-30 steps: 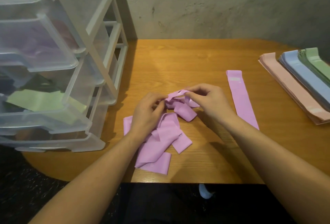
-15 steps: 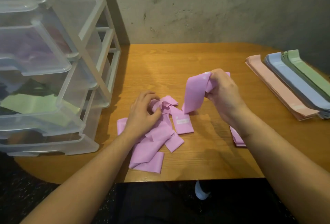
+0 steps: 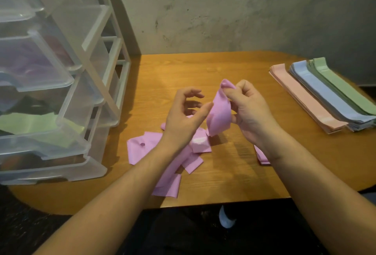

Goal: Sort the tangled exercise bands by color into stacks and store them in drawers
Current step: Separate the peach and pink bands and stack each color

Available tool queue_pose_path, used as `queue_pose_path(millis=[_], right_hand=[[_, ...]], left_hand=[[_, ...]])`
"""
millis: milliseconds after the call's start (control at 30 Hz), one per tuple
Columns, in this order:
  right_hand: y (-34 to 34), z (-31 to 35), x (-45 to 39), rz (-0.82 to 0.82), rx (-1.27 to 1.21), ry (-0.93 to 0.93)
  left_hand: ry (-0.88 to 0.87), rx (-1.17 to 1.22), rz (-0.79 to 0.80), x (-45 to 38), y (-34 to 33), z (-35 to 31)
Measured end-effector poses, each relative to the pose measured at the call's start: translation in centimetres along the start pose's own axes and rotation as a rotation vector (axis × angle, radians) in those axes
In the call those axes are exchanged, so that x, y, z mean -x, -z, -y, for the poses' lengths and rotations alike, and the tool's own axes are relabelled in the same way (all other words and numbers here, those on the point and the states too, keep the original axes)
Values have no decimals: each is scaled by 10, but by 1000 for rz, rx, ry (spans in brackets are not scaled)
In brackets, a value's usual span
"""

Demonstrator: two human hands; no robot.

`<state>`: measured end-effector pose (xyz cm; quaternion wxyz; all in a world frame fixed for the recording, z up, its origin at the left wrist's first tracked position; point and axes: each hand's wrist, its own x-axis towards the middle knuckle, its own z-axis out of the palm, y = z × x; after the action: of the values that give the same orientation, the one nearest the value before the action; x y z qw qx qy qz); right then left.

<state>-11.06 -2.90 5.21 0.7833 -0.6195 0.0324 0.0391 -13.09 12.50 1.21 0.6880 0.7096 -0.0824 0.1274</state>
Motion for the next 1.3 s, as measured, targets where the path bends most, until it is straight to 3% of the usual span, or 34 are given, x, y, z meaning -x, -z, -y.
queue_pose_path(millis=[267, 600, 833, 1000, 1300], right_hand=[[7, 10, 16, 38, 160, 132], [26, 29, 24, -65, -5, 86], [21, 34, 35, 7, 154, 219], [17, 42, 40, 21, 126, 226], [27, 58, 42, -75, -18, 184]], left_hand=[[35, 76, 30, -2, -24, -16], [364, 389, 92, -3, -31, -31], [229, 256, -63, -3, -41, -46], [-105, 12, 61, -1, -48, -60], [-255, -175, 89, 5, -55, -61]])
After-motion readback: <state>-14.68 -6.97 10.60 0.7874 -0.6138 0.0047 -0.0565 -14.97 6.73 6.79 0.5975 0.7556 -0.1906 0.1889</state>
